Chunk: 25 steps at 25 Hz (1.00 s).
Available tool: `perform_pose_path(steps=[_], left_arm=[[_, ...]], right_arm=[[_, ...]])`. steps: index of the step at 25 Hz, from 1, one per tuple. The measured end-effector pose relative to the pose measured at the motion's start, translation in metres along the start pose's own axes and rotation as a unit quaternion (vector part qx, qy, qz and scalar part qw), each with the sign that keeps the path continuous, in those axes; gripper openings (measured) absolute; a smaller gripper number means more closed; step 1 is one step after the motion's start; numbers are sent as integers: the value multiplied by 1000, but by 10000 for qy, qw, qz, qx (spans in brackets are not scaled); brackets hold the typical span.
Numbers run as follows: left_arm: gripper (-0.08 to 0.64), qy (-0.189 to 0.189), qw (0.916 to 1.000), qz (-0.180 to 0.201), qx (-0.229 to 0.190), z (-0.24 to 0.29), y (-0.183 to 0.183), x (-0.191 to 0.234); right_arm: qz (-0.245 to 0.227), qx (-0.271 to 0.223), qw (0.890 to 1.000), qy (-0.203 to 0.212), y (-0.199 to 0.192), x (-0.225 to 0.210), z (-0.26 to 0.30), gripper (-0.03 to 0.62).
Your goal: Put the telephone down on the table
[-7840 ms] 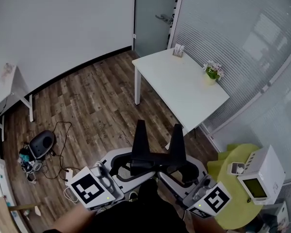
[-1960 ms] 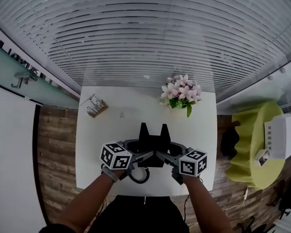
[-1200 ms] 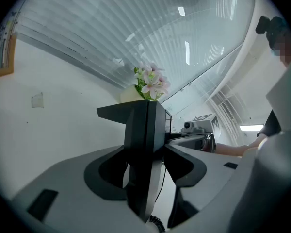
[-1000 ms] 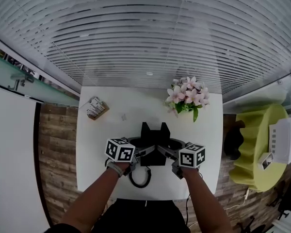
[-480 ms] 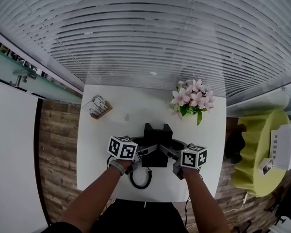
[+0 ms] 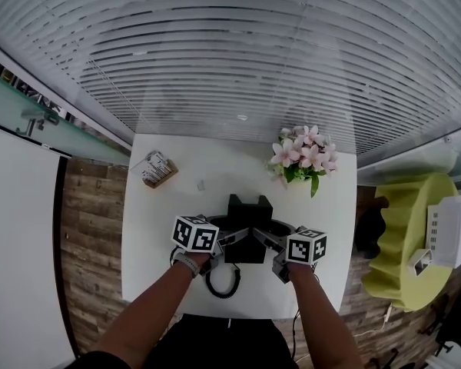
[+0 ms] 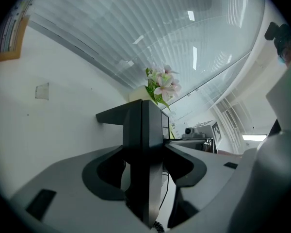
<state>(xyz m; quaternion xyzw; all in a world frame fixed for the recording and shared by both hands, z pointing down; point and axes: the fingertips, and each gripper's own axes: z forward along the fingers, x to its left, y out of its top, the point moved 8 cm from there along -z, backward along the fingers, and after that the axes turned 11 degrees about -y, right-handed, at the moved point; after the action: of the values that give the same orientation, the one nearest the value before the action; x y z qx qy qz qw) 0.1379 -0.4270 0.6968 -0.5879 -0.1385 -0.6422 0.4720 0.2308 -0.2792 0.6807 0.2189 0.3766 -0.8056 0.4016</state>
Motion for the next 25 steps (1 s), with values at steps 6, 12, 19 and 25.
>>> perform_pose_path(steps=[6, 12, 19, 25], left_arm=[[276, 192, 9996, 170, 143, -4, 1, -6], [285, 495, 9973, 528, -133, -26, 10, -29], [284, 725, 9815, 1703, -482, -62, 24, -98], [284, 732, 9580, 2614, -922, -95, 33, -175]], right_arm=[[-160, -96, 9992, -350, 3, 3, -7, 239], [-529, -245, 9966, -583, 9, 20, -31, 251], [-1353, -1005, 9824, -806, 20, 66, -75, 250], [-2064, -2011, 9544, -778, 30, 129, -130, 250]])
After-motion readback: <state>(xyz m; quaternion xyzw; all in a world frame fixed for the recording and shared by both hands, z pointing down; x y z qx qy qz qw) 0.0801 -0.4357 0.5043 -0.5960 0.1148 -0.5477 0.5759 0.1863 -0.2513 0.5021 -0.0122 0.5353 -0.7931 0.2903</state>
